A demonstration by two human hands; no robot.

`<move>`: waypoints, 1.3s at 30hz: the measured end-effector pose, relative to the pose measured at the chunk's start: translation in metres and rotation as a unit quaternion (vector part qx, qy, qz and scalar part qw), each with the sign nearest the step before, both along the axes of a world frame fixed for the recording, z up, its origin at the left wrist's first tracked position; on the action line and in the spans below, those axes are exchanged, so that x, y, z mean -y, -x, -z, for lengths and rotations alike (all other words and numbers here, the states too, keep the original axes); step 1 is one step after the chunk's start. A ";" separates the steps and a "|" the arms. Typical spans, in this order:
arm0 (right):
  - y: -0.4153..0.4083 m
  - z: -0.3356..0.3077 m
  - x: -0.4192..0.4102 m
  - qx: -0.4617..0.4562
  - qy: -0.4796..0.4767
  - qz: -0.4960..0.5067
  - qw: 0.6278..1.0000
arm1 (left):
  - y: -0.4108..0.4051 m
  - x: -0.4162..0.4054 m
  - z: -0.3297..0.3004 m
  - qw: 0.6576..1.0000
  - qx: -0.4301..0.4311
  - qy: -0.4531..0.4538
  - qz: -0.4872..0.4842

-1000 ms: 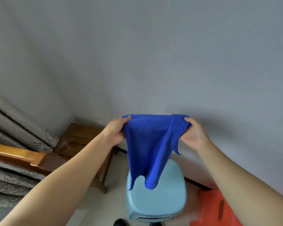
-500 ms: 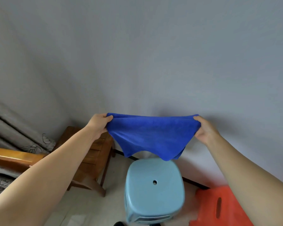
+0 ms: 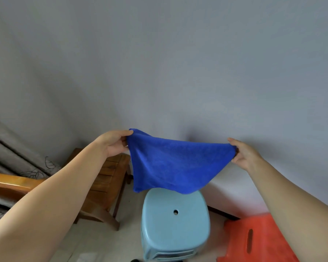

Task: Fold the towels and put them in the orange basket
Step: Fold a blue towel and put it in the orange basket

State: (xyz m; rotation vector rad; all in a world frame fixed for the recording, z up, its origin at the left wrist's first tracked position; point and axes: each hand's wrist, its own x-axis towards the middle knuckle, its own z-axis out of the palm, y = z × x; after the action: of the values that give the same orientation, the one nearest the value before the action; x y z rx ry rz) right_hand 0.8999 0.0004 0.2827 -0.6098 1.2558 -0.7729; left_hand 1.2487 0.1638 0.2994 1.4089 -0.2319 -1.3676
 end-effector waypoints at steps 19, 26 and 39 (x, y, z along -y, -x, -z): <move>-0.020 0.035 -0.045 -0.095 -0.175 -0.298 0.934 | 0.049 0.001 -0.006 0.975 0.185 0.017 0.123; -0.059 0.050 -0.064 -0.137 -0.153 -0.415 0.886 | 0.048 -0.001 -0.077 0.969 0.156 0.173 0.085; -0.071 0.060 -0.061 -0.017 -0.239 -0.232 0.943 | 0.024 -0.005 -0.071 0.979 0.085 0.181 -0.036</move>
State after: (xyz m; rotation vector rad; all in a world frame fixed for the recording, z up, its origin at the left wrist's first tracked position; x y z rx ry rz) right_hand 0.9707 0.0610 0.2226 -0.4890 1.2086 -0.0553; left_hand 1.2244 0.1684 0.3700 1.2123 -0.5106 -1.0815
